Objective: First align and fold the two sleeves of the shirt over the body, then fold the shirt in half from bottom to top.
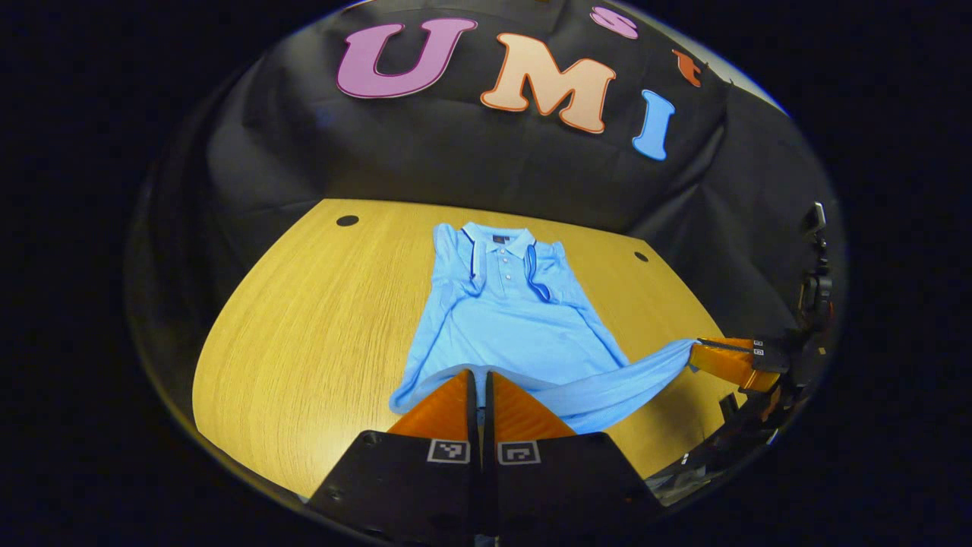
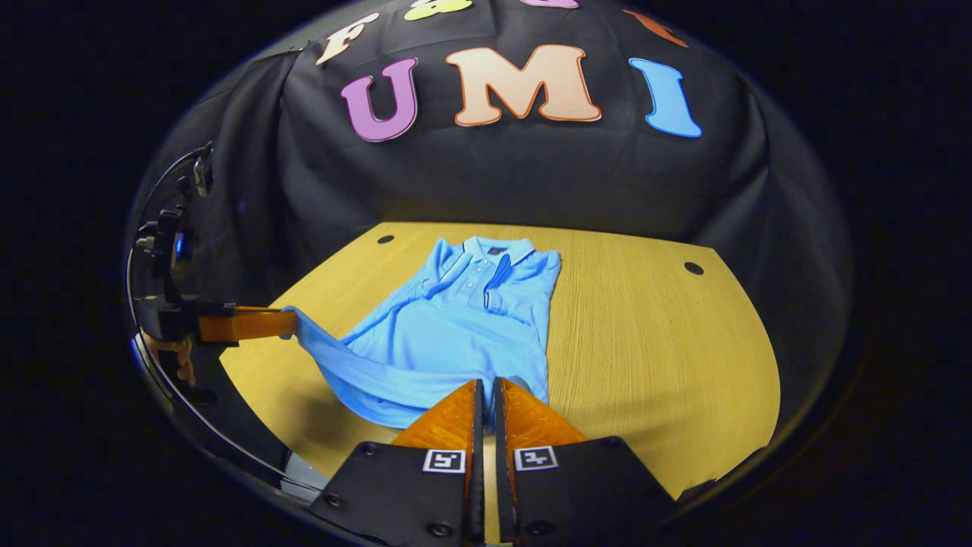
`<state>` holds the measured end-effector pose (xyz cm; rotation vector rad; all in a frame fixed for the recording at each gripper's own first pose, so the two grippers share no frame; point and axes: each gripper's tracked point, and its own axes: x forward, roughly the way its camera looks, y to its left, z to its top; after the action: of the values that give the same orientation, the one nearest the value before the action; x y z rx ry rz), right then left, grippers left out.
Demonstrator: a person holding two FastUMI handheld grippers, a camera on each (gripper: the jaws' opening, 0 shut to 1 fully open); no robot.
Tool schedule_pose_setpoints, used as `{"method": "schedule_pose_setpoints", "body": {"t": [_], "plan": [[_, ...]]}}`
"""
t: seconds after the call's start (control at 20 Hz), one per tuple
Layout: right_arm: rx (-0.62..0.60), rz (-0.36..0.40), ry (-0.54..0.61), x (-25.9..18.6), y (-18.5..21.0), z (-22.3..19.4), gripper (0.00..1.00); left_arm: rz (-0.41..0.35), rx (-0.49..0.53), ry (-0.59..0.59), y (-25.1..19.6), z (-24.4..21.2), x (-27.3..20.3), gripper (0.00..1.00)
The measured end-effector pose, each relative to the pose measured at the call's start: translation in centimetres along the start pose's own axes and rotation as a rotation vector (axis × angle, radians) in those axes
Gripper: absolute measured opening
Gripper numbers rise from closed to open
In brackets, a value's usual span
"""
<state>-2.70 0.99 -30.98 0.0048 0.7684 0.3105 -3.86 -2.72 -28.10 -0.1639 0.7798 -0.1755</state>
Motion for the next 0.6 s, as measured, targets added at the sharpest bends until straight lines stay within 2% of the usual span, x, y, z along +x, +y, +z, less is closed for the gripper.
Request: {"method": "schedule_pose_setpoints", "body": {"t": [0.15,0.2,0.25,0.6], "plan": [[0.008,-0.007,-0.045,2.0,-1.5,3.5,0.09,0.015,-0.006,-0.033,0.8,3.7,2.1,0.00],[0.002,-0.004,-0.051,2.7,-1.7,4.4,0.05,0.021,-0.009,-0.043,1.0,4.9,2.8,0.00],[-0.005,-0.004,-0.062,3.4,-2.1,5.4,0.09,0.018,-0.015,-0.046,1.0,5.8,3.6,0.00],[-0.029,0.015,-0.130,10.0,-3.1,12.2,0.09,0.032,-0.006,-0.079,1.8,11.2,9.3,0.00]]}}
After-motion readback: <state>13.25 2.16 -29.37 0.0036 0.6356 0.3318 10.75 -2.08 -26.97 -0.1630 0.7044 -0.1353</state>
